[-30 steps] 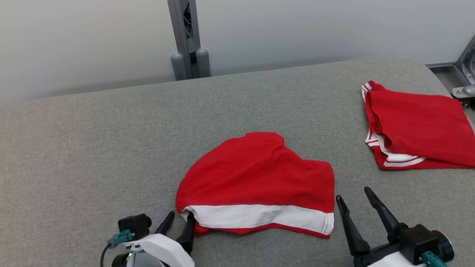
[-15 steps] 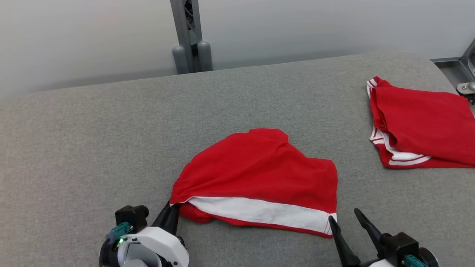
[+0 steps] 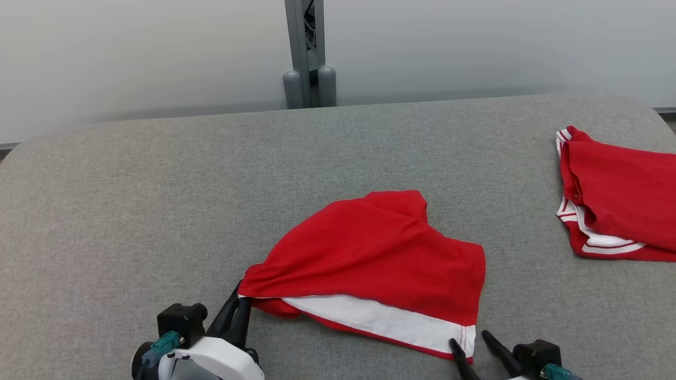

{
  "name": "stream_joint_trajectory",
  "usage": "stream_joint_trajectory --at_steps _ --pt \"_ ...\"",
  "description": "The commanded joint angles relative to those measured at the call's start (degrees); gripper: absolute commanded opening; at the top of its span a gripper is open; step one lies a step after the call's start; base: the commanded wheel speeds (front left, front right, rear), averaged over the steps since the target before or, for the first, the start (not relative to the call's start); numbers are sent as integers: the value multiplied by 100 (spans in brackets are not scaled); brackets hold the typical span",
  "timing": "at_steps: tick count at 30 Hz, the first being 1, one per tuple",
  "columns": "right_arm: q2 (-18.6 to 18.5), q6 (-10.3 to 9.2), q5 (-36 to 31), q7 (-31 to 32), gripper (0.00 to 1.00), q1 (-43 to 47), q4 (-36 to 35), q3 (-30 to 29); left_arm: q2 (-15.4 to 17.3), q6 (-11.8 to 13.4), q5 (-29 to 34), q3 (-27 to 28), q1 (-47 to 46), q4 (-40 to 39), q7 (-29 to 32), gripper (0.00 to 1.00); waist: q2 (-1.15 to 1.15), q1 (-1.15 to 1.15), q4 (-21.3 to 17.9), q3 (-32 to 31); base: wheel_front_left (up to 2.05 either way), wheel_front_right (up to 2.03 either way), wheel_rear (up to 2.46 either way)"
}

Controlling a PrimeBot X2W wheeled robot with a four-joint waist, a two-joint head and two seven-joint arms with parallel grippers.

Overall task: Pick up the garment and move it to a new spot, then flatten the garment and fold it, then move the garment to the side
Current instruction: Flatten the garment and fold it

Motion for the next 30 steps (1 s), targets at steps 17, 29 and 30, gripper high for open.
stream_joint_trajectory --at_steps 17,29,30 --pt "-589 -2 -31 -3 0 -124 -1605 -395 996 -268 223 -214 -71 -1208 796 0 0 0 -133 -203 0 0 0" --pt "-826 -2 -168 -3 0 -213 -2045 -671 1616 -622 -151 -485 210 -2776 1969 25 0 0 -92 -439 0 0 0" --pt "-819 -2 -163 -2 0 -183 -1983 -655 1596 -638 -224 -533 269 -2789 2031 40 0 0 -80 -439 0 0 0"
